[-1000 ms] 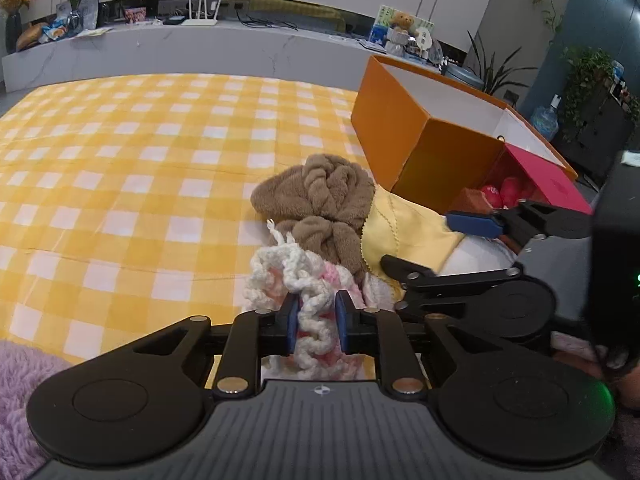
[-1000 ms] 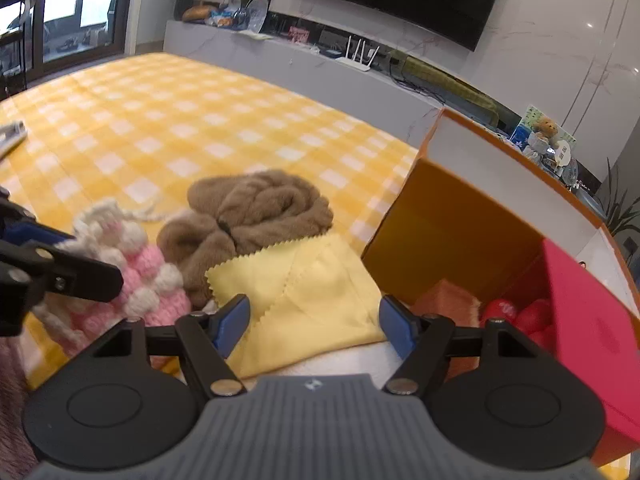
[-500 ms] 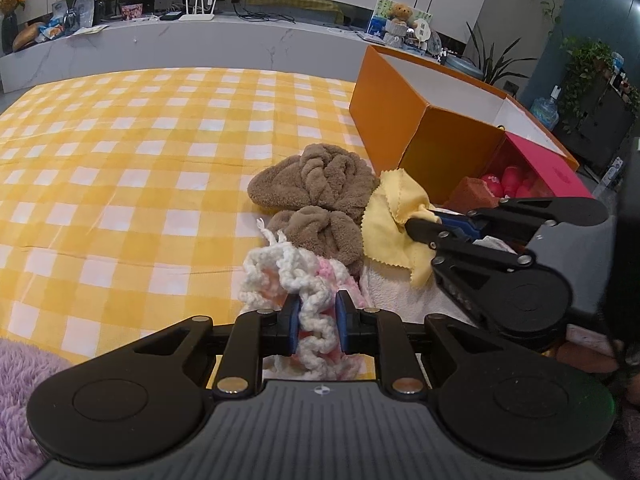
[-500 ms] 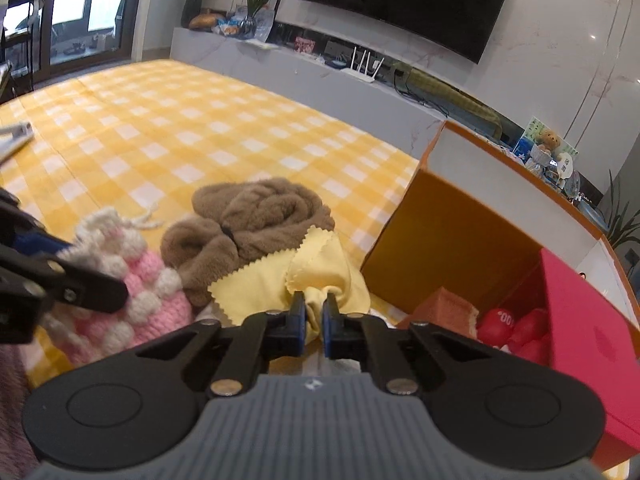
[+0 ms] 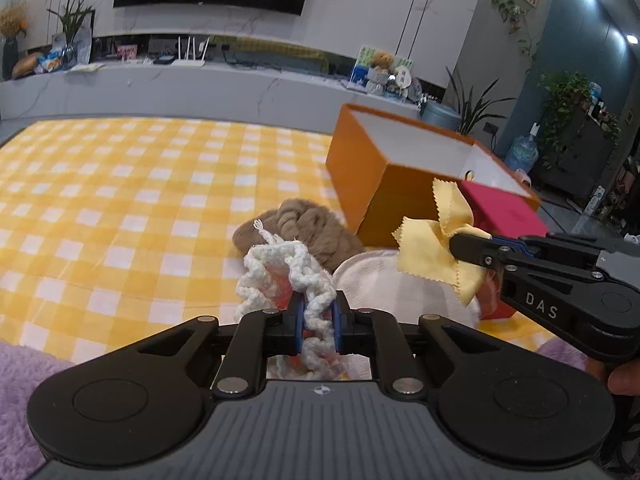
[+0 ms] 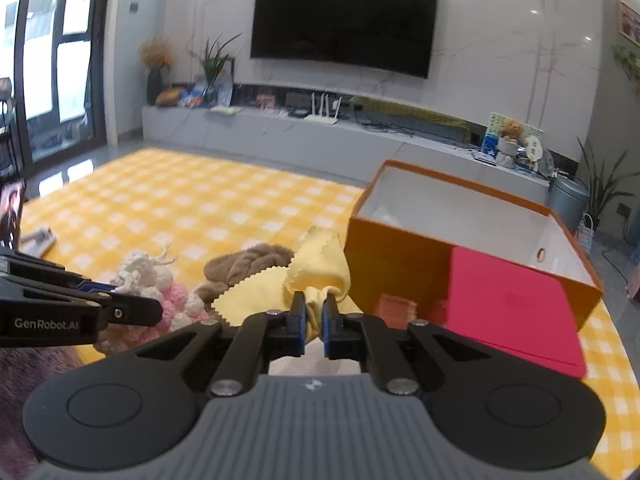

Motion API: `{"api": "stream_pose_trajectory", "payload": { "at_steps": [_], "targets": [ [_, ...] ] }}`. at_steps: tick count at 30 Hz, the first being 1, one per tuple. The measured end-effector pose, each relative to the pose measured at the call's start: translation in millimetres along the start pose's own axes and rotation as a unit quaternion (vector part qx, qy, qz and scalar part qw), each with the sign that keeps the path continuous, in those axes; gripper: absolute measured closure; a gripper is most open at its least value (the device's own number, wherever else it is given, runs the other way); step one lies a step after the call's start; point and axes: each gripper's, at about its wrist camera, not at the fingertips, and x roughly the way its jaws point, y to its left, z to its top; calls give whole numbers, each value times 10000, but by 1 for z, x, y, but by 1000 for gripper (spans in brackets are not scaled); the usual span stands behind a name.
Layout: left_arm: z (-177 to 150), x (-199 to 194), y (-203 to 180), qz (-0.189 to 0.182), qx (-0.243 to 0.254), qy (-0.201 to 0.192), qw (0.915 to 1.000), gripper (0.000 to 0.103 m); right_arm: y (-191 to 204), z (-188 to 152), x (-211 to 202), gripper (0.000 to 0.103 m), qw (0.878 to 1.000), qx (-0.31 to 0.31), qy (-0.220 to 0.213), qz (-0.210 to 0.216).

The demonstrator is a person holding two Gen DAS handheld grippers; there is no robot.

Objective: Organize soft objects
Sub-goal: 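Carry the pouch and yellow cloth over the orange box and open both grippers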

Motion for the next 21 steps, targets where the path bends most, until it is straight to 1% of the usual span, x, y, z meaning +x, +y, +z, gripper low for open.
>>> {"api": "stream_pose_trajectory", "payload": {
  "at_steps": [6,11,15,17,19,21],
  "targets": [
    [31,-22,-21,-328,29,-425,9986,88,-27,12,-33,98,9981,517,-335,33],
    [71,-21,-47,-666,263,-633,9954,88,-55,26,-52,98,9955,747,-591,30],
    [104,-5,-69,-896,462,-631,9929,88,-89,37,-57,98,9909,1126,-732,124],
    [120,8,-78,-1001,540,-581,9918,88,-108,42,-54,98,9871,1359,-808,257],
    [135,25,-88,-1007,669,-515,9913,88,-124,50,-46,98,9868,1413,-770,193],
    [147,44,-98,-962,825,-456,9909,88,-137,59,-34,98,9888,1312,-707,66]
  ]
}}
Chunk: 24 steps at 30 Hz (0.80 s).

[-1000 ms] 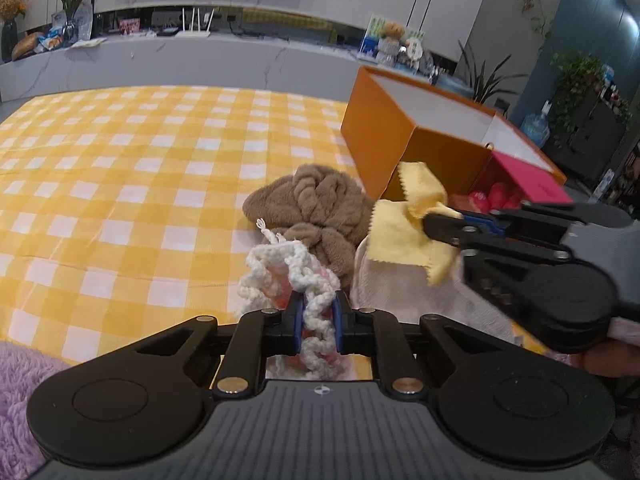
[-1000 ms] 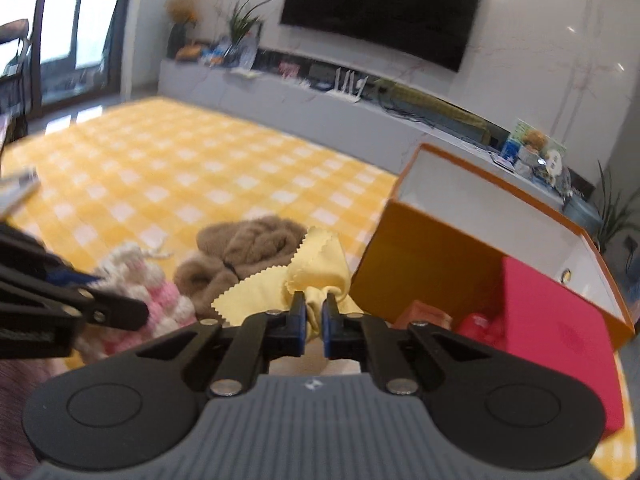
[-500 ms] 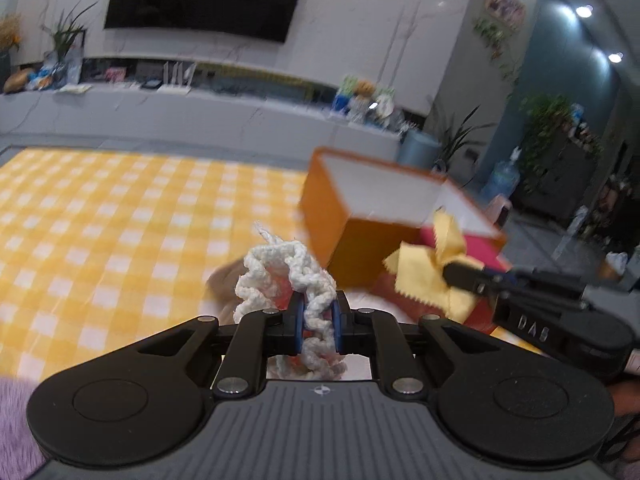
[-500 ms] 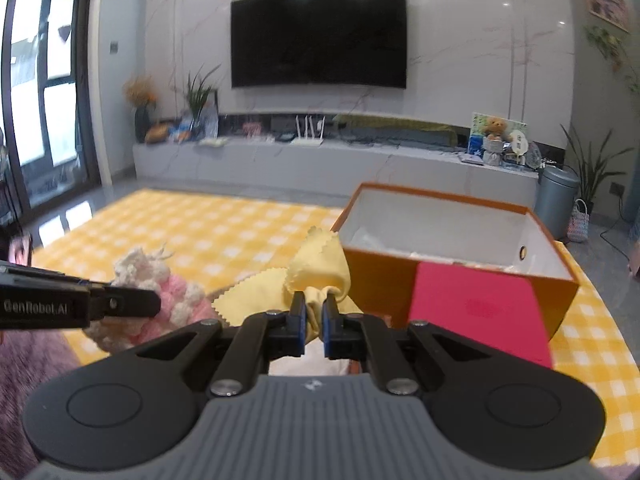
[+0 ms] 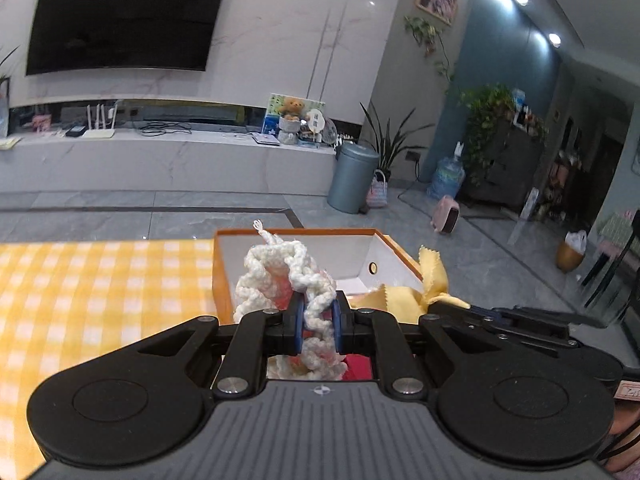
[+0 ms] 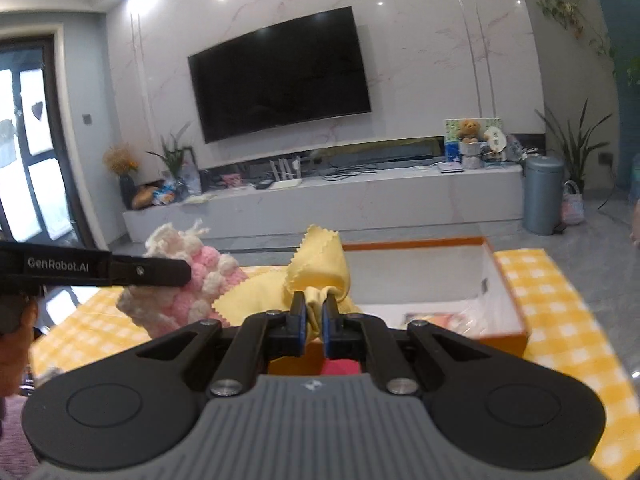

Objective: Organize soft objects
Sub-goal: 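Carry the pouch and yellow cloth over the orange box and open both grippers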

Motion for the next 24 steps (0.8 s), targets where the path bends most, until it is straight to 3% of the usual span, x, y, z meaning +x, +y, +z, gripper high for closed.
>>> {"api": "stream_pose_trajectory", "payload": {
  "at_steps": [6,13,24],
  "targets": [
    [28,62,0,29,202,233,9995,88,-37,29,55,98,9991,18,412,-86],
    [36,129,21,-21,131,703,9974,88,-75,49,141,98,9934,85,1126,-217],
    [20,203,54,99,-92,1549,9878,88,-97,39,254,97,9675,31,2479,-503]
  ]
}}
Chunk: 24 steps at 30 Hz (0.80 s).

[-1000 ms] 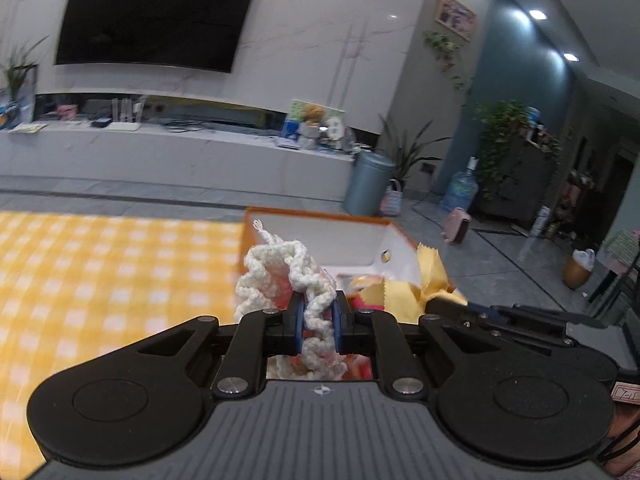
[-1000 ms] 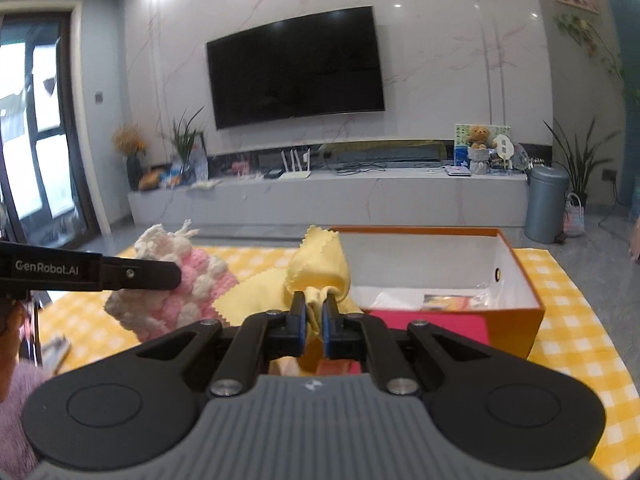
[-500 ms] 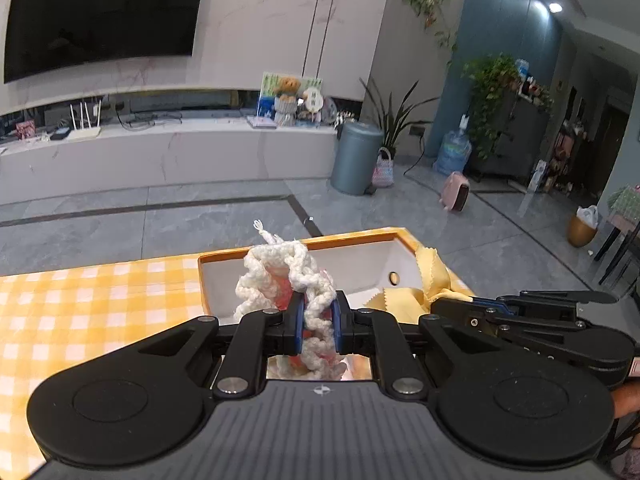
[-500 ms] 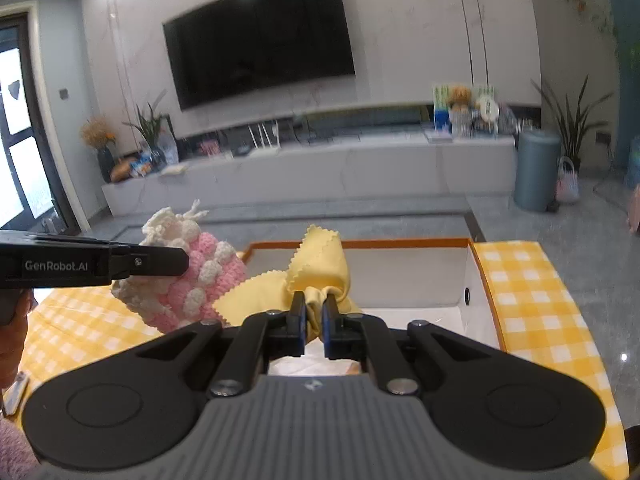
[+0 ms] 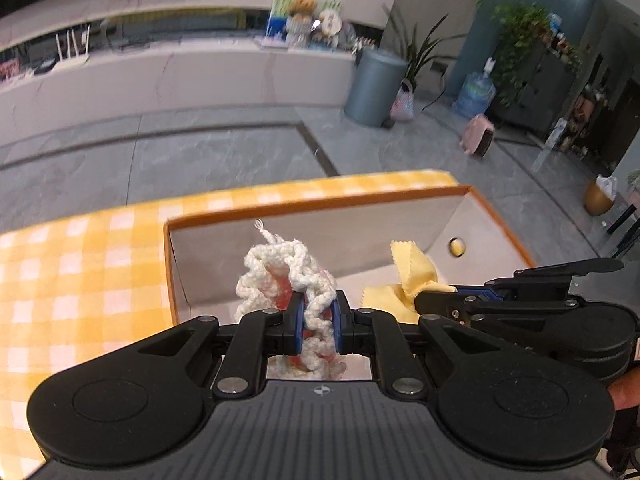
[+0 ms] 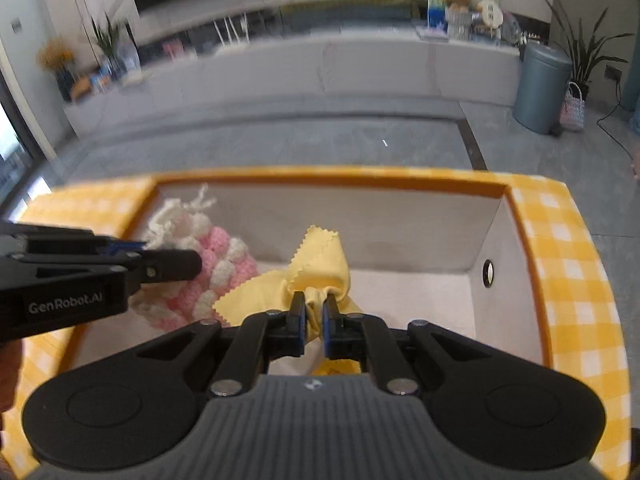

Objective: Organize soft objects
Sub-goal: 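Carry the pouch and yellow cloth over the orange box and open both grippers, then move both tools back toward the white terry pad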

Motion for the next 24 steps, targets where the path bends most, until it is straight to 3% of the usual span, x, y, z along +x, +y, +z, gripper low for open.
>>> {"api": "stream_pose_trajectory", "payload": {
  "at_steps": [5,9,11,13,14,16,24],
  "targets": [
    [-2,9,2,131,-46,183,9997,88,4,4,24,96,9989,-153,399,-175],
    [0,8,2,234,-66,260,9994,86,6,5,28,87,9982,-252,453,-295],
    [1,4,1,276,-39,228,9994,85,9,5,23,77,9982,-295,405,-315],
    [4,-4,0,280,-23,157,9995,69,11,4,16,68,9981,-342,354,-363],
    [5,-8,0,287,-27,101,9995,65,13,4,13,66,9980,-375,325,-391],
    [8,-17,-1,287,-47,6,9996,60,17,3,4,52,9977,-426,265,-455],
    [16,-65,-16,215,87,-217,9995,60,31,-2,-49,44,9973,-526,-43,-520]
  ]
}}
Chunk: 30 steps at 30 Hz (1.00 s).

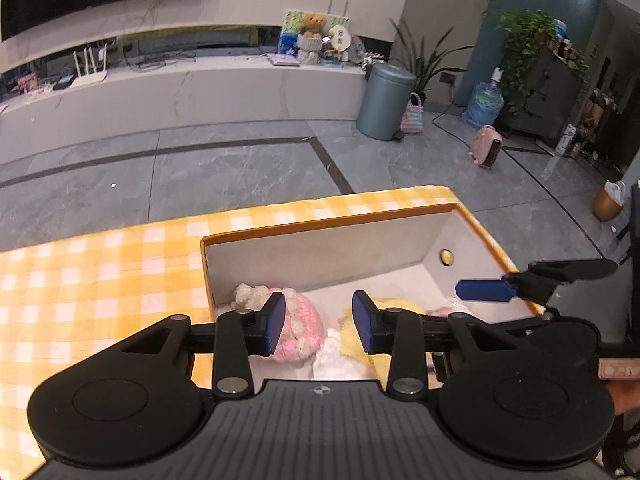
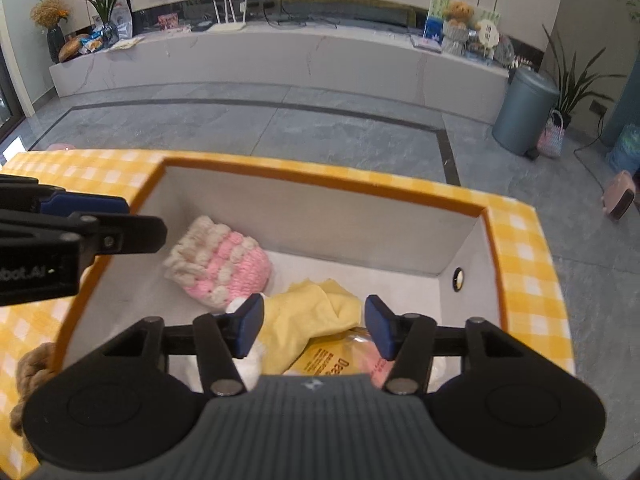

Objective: Organize soft objects
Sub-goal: 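Move both tools back toward the white terry pad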

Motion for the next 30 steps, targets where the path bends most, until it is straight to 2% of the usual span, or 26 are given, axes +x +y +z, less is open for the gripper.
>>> {"api": "stream_pose_trajectory", "payload": {
  "at_steps": [5,9,17,21,24,26,30],
  "targets": [
    [-11,-43,-11,-28,106,-151,9998,60,10,-10,-46,41,9995,-35,-302,78],
    [-34,-79,-23,-20,136,-360,9993,60,21,-29,-86,38,9979,30,-621,202],
    [-88,-128,-50,218,410,-922,9947,60,49,-92,-148,38,9907,132,-1287,428],
    [-116,-141,-57,259,559,-1107,9919,60,65,-134,-167,38,9858,272,-1592,464],
    [-140,-145,-61,291,706,-1115,9908,60,73,-166,-173,38,9834,548,-1639,553],
    [-158,-148,-58,279,659,-1038,9920,60,79,-184,-173,38,9824,747,-1610,584],
    [-188,-153,-47,326,373,-932,9944,60,94,-217,-165,38,9839,843,-1550,298]
  ]
}}
